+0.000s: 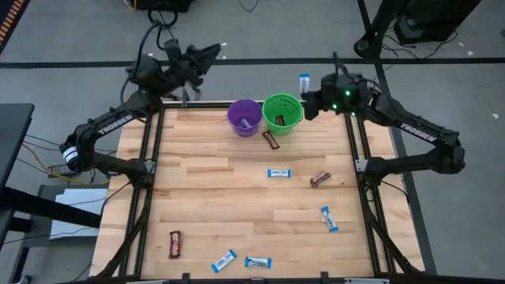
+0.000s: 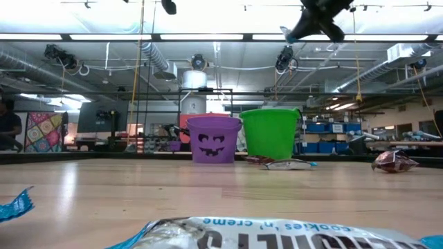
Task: Sort candy by brand, put in halloween buckets
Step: Put the white chocolate bar into the purple bucket
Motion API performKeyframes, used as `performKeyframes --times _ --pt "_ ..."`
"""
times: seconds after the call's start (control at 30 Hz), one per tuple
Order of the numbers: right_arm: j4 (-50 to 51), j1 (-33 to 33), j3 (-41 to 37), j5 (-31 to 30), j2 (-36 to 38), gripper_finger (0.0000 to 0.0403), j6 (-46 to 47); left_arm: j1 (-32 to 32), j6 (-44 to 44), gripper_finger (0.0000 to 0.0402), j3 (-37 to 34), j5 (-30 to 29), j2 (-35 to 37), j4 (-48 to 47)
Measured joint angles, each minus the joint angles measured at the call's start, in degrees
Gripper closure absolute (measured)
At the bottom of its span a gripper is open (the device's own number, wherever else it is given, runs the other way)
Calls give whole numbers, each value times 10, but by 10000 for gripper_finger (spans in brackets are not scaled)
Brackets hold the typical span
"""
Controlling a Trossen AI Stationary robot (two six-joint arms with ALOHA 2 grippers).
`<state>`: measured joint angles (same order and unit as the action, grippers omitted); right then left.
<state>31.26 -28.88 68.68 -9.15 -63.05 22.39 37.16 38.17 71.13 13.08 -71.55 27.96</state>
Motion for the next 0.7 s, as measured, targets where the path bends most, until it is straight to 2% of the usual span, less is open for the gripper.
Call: performKeyframes --times 0.13,0.23,0.43,0.57,0.7 --pt "0 -1 39 7 -38 396 -41 31 -6 260 0 0 0 0" --pt "0 -9 47 14 -62 396 -82 51 -43 260 0 -13 -3 -4" --pt "-11 -66 47 22 -119 396 -107 83 -143 260 1 -137 -18 -12" --pt "-55 -114 47 103 -161 395 -106 98 -155 260 1 -204 -41 -39" --pt "-91 -142 48 167 -190 395 -84 98 -155 260 1 -226 -78 -50"
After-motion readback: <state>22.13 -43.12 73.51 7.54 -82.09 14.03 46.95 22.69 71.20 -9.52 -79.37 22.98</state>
